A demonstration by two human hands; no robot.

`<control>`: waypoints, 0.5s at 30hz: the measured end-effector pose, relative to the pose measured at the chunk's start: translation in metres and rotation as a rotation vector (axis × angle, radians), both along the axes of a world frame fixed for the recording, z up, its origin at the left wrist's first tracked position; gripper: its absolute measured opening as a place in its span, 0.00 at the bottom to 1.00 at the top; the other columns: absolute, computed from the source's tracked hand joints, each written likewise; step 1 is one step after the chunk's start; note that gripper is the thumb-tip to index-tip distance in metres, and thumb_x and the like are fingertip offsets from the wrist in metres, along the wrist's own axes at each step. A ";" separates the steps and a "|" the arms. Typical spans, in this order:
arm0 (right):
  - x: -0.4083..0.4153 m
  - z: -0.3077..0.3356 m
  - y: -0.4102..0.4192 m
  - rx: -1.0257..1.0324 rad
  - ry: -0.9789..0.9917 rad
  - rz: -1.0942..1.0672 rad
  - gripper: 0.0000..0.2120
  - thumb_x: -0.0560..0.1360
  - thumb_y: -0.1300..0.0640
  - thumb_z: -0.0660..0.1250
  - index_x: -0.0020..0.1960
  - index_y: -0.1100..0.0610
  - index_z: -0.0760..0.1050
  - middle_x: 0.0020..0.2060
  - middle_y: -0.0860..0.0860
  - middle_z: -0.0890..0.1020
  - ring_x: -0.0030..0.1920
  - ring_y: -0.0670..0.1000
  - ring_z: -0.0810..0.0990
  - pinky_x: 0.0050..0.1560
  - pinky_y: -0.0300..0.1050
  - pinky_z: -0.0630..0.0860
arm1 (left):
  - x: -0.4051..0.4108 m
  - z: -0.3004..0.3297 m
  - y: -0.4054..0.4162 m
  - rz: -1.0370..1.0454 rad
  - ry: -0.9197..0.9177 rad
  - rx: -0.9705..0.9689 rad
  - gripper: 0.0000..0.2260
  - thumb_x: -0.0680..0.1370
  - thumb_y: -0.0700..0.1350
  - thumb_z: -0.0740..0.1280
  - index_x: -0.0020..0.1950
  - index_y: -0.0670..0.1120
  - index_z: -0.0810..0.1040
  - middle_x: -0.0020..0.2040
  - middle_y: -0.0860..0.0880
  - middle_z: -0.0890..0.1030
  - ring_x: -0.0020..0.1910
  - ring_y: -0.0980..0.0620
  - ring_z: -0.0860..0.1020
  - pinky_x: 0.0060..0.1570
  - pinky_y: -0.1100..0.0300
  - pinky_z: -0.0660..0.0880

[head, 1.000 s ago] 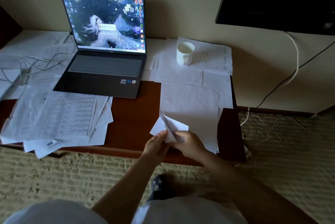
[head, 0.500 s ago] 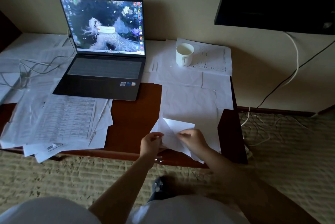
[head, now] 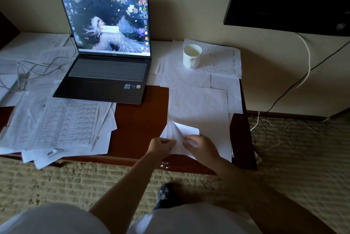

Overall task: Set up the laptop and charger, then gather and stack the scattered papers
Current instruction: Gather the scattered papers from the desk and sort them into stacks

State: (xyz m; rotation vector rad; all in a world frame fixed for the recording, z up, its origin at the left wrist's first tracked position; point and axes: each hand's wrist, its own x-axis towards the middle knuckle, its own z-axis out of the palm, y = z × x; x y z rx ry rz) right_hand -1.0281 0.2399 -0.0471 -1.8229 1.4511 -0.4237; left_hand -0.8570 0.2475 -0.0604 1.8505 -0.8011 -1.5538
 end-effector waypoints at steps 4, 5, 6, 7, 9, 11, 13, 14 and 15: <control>-0.002 0.001 -0.006 0.014 -0.022 0.025 0.20 0.74 0.49 0.70 0.62 0.58 0.78 0.55 0.53 0.82 0.54 0.52 0.80 0.55 0.41 0.73 | 0.001 -0.001 -0.005 0.083 0.109 0.002 0.13 0.71 0.44 0.75 0.48 0.35 0.82 0.44 0.38 0.84 0.45 0.39 0.83 0.53 0.42 0.79; -0.002 0.000 -0.007 0.023 -0.036 0.037 0.20 0.72 0.49 0.72 0.60 0.58 0.79 0.53 0.53 0.83 0.51 0.52 0.81 0.54 0.43 0.75 | 0.000 0.000 -0.005 0.106 0.139 0.005 0.14 0.70 0.44 0.75 0.48 0.35 0.82 0.43 0.38 0.84 0.44 0.40 0.83 0.54 0.42 0.78; -0.002 -0.002 -0.008 0.034 -0.063 0.039 0.19 0.71 0.49 0.73 0.58 0.57 0.81 0.50 0.53 0.84 0.48 0.51 0.82 0.52 0.46 0.77 | 0.000 0.001 -0.006 0.134 0.171 0.010 0.14 0.70 0.44 0.76 0.48 0.35 0.82 0.43 0.38 0.83 0.43 0.41 0.82 0.55 0.42 0.78; -0.001 -0.003 -0.009 0.057 -0.097 0.022 0.19 0.70 0.48 0.74 0.57 0.57 0.82 0.48 0.52 0.85 0.46 0.50 0.83 0.49 0.46 0.77 | -0.002 0.003 -0.006 0.162 0.207 0.011 0.14 0.69 0.45 0.76 0.47 0.36 0.82 0.43 0.38 0.83 0.43 0.41 0.81 0.56 0.43 0.77; 0.000 -0.001 -0.010 0.131 -0.182 -0.028 0.17 0.69 0.49 0.75 0.54 0.56 0.83 0.46 0.50 0.85 0.46 0.47 0.83 0.47 0.40 0.76 | -0.004 0.005 -0.007 0.207 0.265 0.015 0.17 0.66 0.48 0.77 0.44 0.36 0.81 0.45 0.36 0.82 0.43 0.41 0.80 0.55 0.44 0.76; 0.003 0.003 -0.010 0.221 -0.286 -0.072 0.13 0.70 0.52 0.75 0.52 0.56 0.83 0.44 0.51 0.85 0.46 0.46 0.83 0.46 0.37 0.75 | -0.009 0.005 -0.009 0.241 0.347 0.024 0.20 0.66 0.50 0.75 0.45 0.34 0.80 0.45 0.37 0.81 0.42 0.43 0.80 0.49 0.50 0.79; 0.007 0.005 -0.012 0.262 -0.411 -0.164 0.08 0.73 0.56 0.72 0.49 0.60 0.84 0.43 0.59 0.84 0.46 0.50 0.82 0.47 0.41 0.74 | -0.015 0.005 -0.010 0.298 0.476 0.029 0.18 0.72 0.49 0.71 0.49 0.34 0.77 0.45 0.39 0.80 0.42 0.46 0.80 0.44 0.56 0.80; 0.007 0.005 -0.012 0.257 -0.440 -0.218 0.08 0.75 0.59 0.70 0.48 0.63 0.83 0.44 0.63 0.84 0.47 0.54 0.83 0.48 0.43 0.74 | -0.018 0.006 -0.010 0.320 0.529 0.029 0.16 0.75 0.48 0.68 0.51 0.34 0.76 0.45 0.40 0.80 0.43 0.47 0.80 0.43 0.58 0.81; 0.007 0.005 -0.013 0.257 -0.437 -0.260 0.09 0.76 0.60 0.68 0.47 0.65 0.83 0.44 0.65 0.83 0.49 0.59 0.82 0.49 0.44 0.74 | -0.020 0.007 -0.011 0.334 0.565 0.029 0.14 0.77 0.47 0.66 0.51 0.35 0.76 0.45 0.40 0.80 0.42 0.48 0.80 0.42 0.59 0.81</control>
